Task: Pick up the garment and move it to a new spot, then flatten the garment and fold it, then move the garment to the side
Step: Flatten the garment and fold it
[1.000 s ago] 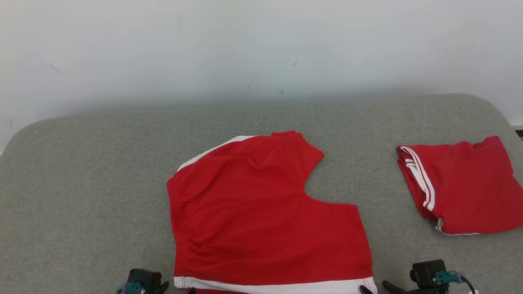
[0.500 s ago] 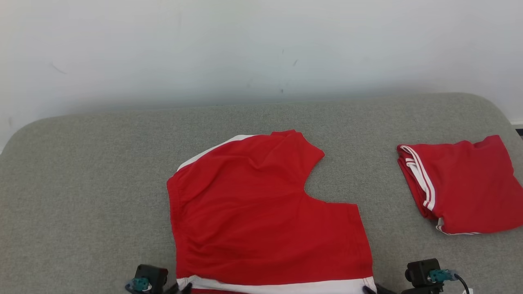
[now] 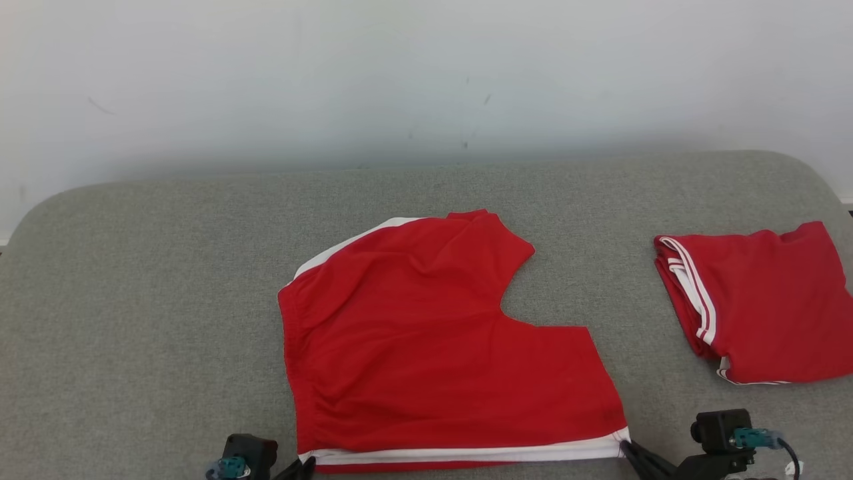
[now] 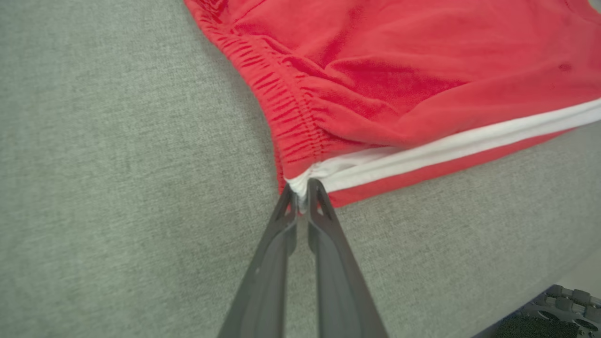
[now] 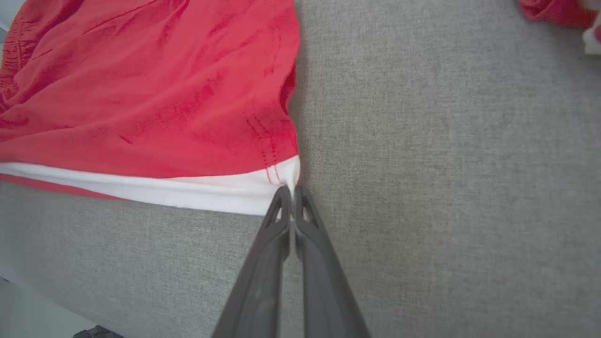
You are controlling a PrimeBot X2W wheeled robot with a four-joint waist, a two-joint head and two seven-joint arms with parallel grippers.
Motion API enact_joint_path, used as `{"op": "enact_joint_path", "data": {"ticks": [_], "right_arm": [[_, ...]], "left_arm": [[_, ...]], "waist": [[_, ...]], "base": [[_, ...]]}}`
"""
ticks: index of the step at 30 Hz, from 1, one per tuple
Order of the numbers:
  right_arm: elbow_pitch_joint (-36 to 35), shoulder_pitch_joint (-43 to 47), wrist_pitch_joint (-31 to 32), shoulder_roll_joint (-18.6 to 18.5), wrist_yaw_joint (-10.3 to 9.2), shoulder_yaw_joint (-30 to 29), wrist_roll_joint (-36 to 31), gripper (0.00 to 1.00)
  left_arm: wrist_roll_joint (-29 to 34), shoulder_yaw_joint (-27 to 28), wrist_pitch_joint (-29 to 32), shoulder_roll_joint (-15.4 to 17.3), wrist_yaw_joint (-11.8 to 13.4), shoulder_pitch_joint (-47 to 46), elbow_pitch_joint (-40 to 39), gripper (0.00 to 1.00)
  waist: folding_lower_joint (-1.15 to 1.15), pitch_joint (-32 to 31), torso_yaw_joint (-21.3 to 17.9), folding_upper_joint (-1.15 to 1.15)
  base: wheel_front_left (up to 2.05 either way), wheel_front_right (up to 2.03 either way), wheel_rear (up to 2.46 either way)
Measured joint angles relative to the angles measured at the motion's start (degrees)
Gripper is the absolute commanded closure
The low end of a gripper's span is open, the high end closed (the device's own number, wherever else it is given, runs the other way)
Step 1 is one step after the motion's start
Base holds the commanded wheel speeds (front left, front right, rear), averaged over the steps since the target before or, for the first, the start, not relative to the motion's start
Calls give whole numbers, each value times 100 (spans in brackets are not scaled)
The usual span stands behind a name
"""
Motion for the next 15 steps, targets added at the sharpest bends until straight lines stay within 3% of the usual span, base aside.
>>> {"op": "enact_joint_path", "data": {"ticks": [15], "right_arm": [[-664,1,-372,-222,104,-374,287,100]], "left_arm": [[19,-29,-275,181,-2,119,-554,100]], "waist": [[0,0,35,0]], "base": [[0,0,0]]}}
